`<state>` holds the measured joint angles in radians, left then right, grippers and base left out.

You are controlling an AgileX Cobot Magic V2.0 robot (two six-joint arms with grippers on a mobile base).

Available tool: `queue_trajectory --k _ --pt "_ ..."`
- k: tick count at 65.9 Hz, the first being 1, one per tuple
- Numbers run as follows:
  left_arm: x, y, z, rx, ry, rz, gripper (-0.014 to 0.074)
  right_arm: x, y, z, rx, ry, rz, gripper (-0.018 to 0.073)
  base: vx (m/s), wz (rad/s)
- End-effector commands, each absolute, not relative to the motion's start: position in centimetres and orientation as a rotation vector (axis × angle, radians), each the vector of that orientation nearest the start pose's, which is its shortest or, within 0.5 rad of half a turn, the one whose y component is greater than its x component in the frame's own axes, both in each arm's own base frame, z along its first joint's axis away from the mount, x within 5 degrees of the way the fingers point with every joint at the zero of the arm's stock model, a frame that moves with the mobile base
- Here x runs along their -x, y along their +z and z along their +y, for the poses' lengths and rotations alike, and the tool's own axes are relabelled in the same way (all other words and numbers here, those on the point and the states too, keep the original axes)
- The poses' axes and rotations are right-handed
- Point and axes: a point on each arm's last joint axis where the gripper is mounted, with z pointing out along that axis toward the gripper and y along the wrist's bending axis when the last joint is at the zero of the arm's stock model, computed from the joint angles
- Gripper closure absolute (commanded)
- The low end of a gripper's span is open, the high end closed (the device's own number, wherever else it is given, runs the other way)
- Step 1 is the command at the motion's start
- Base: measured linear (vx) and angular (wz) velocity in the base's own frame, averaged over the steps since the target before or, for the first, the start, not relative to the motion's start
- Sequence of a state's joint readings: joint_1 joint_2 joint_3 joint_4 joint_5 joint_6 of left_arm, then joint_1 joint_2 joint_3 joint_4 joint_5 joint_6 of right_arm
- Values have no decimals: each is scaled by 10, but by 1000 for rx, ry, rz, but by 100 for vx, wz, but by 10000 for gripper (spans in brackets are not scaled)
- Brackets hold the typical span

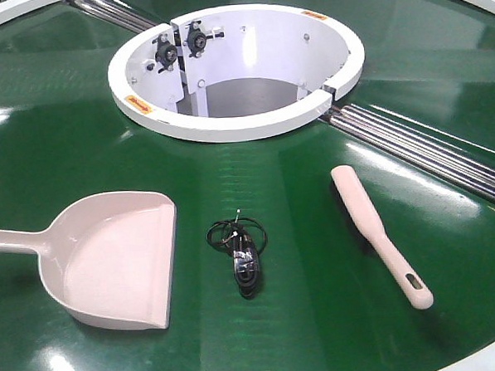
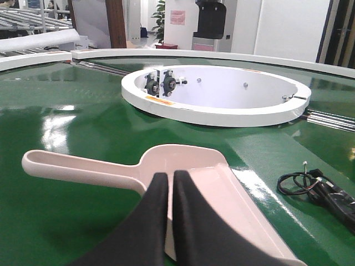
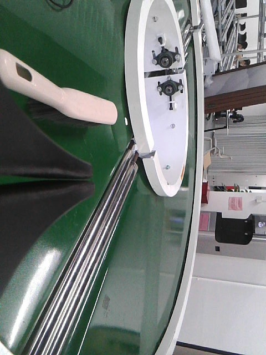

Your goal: Clean and inspect green conveyor with broom and dustpan

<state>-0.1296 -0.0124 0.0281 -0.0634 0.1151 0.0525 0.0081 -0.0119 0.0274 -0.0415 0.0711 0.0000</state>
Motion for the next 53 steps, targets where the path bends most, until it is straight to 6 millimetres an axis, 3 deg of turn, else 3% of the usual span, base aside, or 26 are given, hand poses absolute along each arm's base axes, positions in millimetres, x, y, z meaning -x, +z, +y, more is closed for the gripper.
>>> queue_trajectory --k 1,53 --pt "-55 198 -8 -92 -116 1540 603 -56 204 0 33 -30 1491 568 0 0" --pt "-55 198 -8 -92 -116 1540 603 -56 204 0 33 -30 1492 568 0 0"
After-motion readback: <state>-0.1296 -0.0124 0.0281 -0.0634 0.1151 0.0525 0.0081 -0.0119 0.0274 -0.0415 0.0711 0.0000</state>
